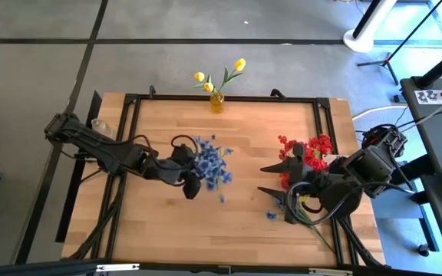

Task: Sort flowers into vase by color
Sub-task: Put the left blue flowers into the transparent vase

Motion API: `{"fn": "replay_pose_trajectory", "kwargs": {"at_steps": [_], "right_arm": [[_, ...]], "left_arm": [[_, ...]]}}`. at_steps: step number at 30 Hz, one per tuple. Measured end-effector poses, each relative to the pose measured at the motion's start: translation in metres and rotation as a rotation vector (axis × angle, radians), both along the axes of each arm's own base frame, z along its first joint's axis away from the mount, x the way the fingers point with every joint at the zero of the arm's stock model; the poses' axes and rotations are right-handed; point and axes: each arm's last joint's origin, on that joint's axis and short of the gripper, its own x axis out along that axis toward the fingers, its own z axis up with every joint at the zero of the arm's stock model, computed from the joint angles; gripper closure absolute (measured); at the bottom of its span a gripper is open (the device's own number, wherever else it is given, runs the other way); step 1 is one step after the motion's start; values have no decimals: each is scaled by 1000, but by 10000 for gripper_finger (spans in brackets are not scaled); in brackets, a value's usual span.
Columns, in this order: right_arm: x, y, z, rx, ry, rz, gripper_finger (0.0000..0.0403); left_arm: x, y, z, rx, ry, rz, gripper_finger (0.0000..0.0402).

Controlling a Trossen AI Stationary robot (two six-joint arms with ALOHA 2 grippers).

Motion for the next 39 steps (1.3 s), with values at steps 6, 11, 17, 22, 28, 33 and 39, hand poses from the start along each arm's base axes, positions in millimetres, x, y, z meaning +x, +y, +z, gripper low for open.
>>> {"fn": "replay_pose_trajectory", "kwargs": {"at_steps": [6,11,17,22,28,33,39], "right_arm": [[0,0,0,3,1,2,182],[0,0,0,2,2,2,182],[0,0,-1,0,6,2,182],[0,0,-1,16,4,-5,182],[-1,-1,-2,45,10,-20,182],[-1,0,-2,68,15,-13,182],[-1,1,-3,85,33,14,182]], "left_arm": [[-7,-2,10,25,-36,-46,241],[-3,-7,6,50,-30,-72,242],[14,-12,-7,83,-39,-35,295],[23,-6,-16,115,-58,137,388],[29,-2,-24,96,-64,225,398],[37,-8,-38,106,-21,212,398],[38,-9,-42,93,-11,208,390]]}}
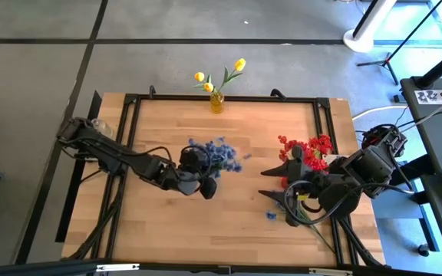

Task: Sort flowers into vase by color
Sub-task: Put the left blue flowers into the transparent vase, then put the blue flower into the transparent vase

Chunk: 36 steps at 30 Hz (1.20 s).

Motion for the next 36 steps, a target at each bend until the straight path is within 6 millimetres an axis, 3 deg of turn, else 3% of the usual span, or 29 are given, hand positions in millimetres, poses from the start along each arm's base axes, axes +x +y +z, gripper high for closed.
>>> {"fn": "replay_pose_trajectory", "kwargs": {"at_steps": [9,14,18,24,30,36], "right_arm": [[-2,0,-3,6,41,28,182],[-3,-1,-6,4,74,26,182],[-1,1,-9,8,86,28,182],[8,9,-29,9,131,45,182],[16,20,-43,71,164,141,182],[6,39,-41,300,204,248,182]], "left_arm": [[-16,4,22,-33,-2,-105,290],[-38,0,49,-39,-48,-267,259],[-64,0,77,-19,-133,-350,256],[-97,1,117,3,-353,-430,266],[-99,-2,144,49,-597,-448,273],[-92,-10,142,79,-608,-467,276]]}}
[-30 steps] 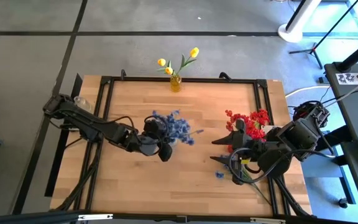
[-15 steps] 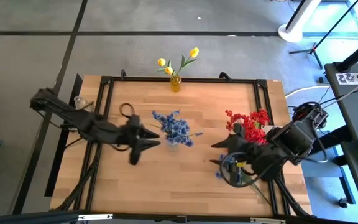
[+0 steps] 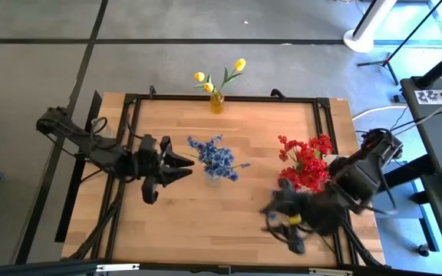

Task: Sort flowers into vase by color
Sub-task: Put the blue flower into the transparent vase

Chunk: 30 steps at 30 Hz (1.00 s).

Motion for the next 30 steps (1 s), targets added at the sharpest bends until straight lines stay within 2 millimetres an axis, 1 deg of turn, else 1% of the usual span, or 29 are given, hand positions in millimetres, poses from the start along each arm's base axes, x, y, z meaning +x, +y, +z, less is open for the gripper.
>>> {"fn": "replay_pose_trajectory", "kwargs": {"at_steps": [4,9,11,13,15,18,21,22,25,27,30], "right_arm": [[-25,36,-11,114,111,31,182],[-57,88,-34,261,264,-7,182],[-67,106,-45,306,326,-37,182],[-78,120,-56,327,382,-65,182],[-86,129,-66,332,437,-112,182],[-94,137,-88,276,525,-223,182],[-95,137,-108,196,637,-331,182],[-95,135,-113,161,668,-364,182],[-86,122,-125,65,739,-513,182],[-77,111,-136,10,771,-602,182],[-62,96,-155,-40,831,-663,182]], "left_arm": [[4,-2,-4,-12,13,-2,276],[6,-3,-5,-18,22,-3,276],[6,-3,-5,-19,20,-3,276],[6,-3,-5,-20,20,9,276],[6,-3,-5,-21,20,20,276],[7,-3,-6,-29,24,21,276],[10,-5,-9,-38,37,31,276],[12,-7,-11,-40,43,36,276],[17,-10,-16,-34,63,56,276],[22,-13,-21,-39,77,56,276],[27,-16,-26,-38,95,52,276]]}}
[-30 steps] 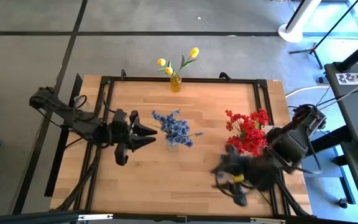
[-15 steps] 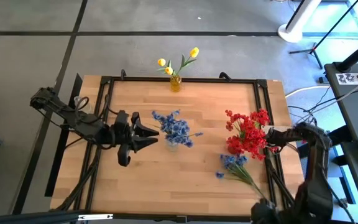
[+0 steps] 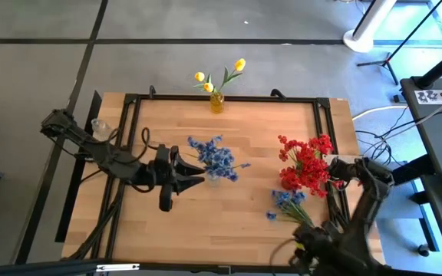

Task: Sort flowers into vase by color
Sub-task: Put the blue flower into the transparent vase

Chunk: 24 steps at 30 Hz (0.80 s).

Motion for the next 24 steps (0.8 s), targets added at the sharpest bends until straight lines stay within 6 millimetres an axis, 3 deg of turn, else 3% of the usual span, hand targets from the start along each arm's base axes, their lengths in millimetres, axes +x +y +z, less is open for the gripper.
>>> {"fn": "replay_pose_trajectory", "kwargs": {"at_steps": [6,10,15,24], "right_arm": [[27,-21,-47,7,100,15,151],[18,-33,-70,-52,179,-6,117],[1,-46,-85,20,224,1,92],[-3,-78,-126,86,205,-51,126]], "left_arm": [[-4,-11,-3,-3,22,-45,276],[-14,-27,-3,-1,23,-113,276],[-25,-42,-6,22,52,-162,276],[-31,-46,-7,38,61,-95,276]]}}
